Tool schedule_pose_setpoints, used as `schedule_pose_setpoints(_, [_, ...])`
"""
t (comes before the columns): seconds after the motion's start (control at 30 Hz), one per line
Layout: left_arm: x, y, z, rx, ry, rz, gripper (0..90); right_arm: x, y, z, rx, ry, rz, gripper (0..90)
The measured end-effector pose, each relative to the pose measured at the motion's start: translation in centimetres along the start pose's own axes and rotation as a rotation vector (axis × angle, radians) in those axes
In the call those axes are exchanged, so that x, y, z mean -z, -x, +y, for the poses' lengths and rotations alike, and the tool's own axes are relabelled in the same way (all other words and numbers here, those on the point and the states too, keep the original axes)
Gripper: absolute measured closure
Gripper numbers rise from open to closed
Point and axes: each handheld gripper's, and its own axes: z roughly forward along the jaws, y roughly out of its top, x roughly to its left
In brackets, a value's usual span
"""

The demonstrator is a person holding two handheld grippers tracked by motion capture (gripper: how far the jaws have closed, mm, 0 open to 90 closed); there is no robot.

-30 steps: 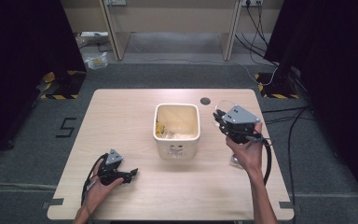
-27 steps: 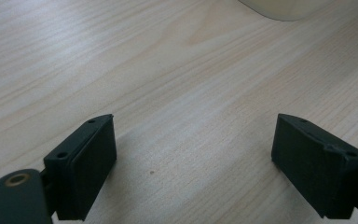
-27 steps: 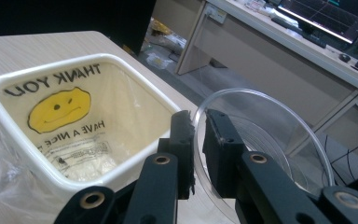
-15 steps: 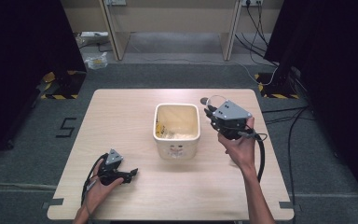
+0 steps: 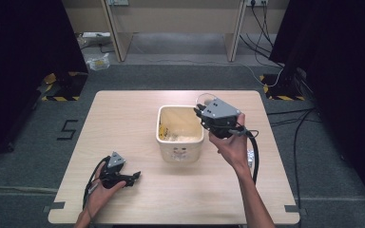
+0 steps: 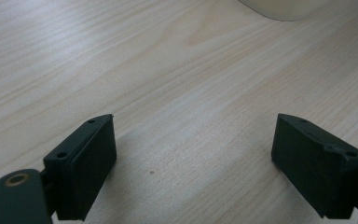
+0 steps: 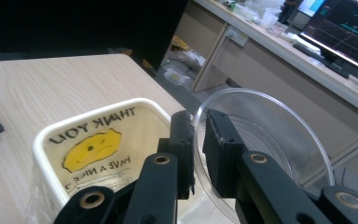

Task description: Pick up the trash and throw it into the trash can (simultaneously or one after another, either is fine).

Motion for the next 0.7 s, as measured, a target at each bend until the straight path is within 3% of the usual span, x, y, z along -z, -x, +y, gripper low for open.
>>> schedule_pose_setpoints(0.7, [0.0,0.0,0.0,0.0,0.0,-0.001,13.0,-4.0,-2.3,0.7,-0.001,-0.033,0.108,81.5])
